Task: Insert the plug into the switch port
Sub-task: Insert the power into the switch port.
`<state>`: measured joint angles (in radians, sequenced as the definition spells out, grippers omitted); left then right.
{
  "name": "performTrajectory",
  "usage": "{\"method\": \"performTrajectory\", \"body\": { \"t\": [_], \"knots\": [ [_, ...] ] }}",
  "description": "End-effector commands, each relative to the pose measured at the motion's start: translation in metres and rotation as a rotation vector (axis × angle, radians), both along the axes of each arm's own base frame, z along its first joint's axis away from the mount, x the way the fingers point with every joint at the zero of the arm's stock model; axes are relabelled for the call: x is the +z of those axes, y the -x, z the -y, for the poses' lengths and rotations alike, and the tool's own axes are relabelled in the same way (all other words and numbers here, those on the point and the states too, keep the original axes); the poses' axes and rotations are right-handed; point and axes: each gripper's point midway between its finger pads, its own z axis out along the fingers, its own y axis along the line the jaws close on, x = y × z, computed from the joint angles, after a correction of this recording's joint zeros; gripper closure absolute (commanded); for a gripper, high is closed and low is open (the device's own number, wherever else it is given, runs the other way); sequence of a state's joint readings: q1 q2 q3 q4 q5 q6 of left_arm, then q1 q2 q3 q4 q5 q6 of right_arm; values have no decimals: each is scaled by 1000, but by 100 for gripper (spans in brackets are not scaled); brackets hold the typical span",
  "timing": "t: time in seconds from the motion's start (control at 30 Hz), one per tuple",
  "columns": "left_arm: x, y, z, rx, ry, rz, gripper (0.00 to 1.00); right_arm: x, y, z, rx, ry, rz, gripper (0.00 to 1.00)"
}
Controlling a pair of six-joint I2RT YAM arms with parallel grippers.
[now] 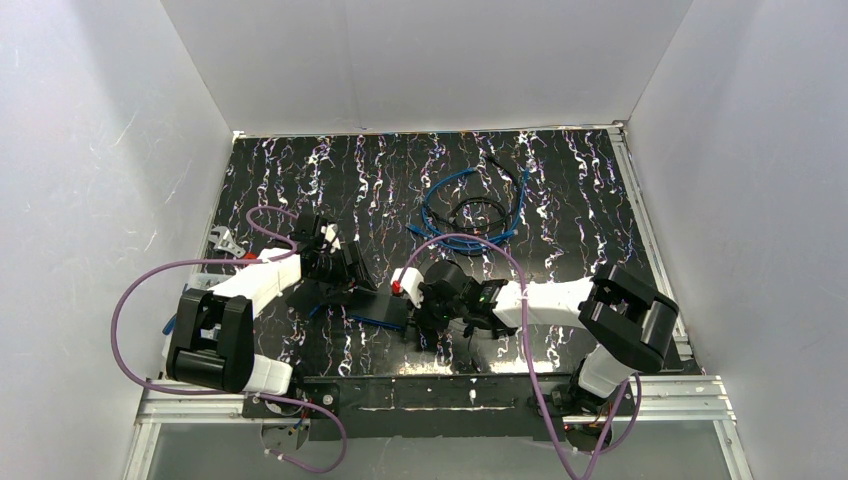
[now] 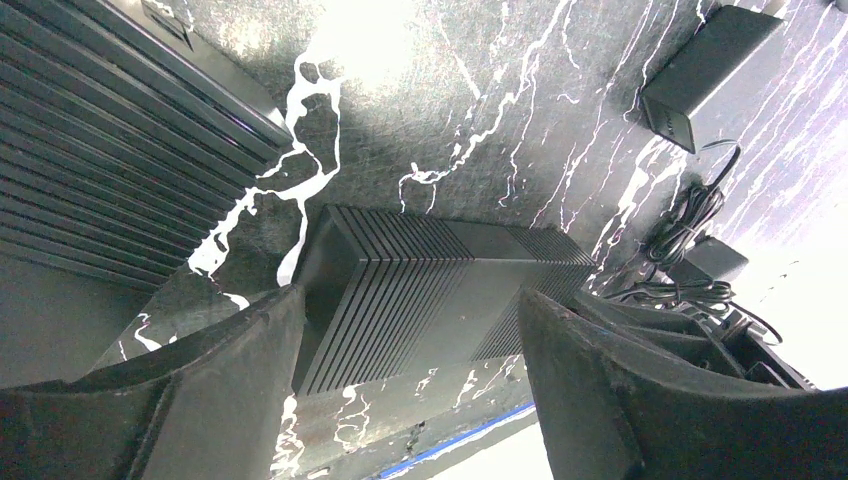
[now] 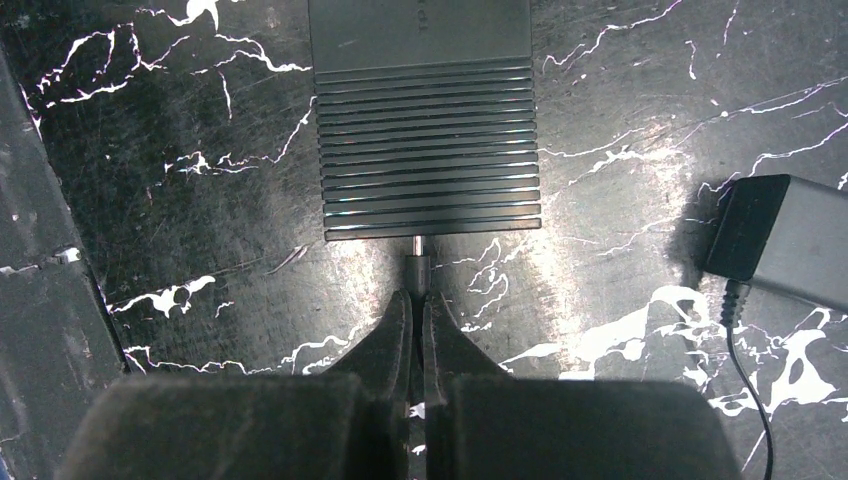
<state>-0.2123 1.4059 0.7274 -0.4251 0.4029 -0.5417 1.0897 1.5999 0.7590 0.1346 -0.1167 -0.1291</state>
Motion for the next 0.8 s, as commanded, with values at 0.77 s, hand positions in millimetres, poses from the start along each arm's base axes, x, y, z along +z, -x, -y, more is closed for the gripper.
{"method": "performTrajectory", "body": {
  "t": [0.77],
  "knots": [
    [8, 36, 27, -108, 82, -7, 53, 47, -33, -40, 86, -104, 160, 99]
  ]
}}
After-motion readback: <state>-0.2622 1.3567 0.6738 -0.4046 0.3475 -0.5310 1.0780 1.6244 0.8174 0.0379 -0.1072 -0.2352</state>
